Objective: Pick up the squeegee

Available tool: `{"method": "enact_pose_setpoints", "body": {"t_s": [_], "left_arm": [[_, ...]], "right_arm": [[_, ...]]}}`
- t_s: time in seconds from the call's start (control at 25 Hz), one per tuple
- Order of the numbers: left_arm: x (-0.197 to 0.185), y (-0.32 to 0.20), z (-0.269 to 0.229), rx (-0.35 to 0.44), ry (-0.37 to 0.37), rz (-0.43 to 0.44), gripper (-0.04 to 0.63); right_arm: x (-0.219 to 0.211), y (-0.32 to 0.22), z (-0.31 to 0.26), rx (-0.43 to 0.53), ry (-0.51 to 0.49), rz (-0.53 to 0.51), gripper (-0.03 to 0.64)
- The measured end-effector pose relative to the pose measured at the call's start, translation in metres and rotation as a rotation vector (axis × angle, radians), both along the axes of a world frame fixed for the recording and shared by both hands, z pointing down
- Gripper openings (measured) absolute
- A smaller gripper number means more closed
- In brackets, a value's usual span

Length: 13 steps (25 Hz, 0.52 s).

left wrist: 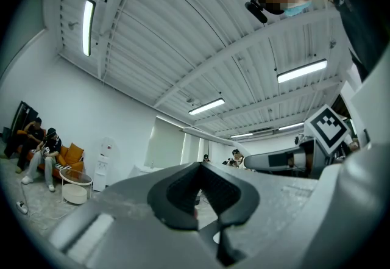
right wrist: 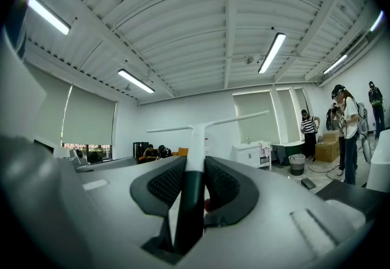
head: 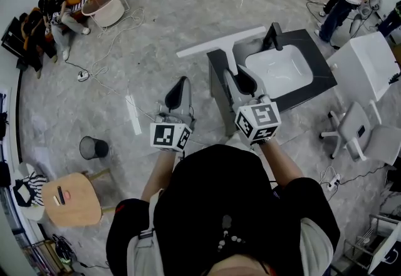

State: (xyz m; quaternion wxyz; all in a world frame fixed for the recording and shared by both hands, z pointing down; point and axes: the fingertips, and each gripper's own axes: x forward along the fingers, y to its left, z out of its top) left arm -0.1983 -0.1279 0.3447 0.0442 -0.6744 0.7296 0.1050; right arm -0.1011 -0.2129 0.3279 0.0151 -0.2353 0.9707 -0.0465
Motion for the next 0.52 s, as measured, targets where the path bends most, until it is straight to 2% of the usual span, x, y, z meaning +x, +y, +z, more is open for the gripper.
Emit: {"method": "enact_pose_setpoints", "body": {"t_s": [0.52], "left_arm": [[-0.0021, -0.0025, 0.0018, 0.003, 0.000, -0.010, 0.000]], "right_arm": [[-0.0018, -0.0043, 0.0021, -0.004, 0.004, -0.007, 0.097]]}}
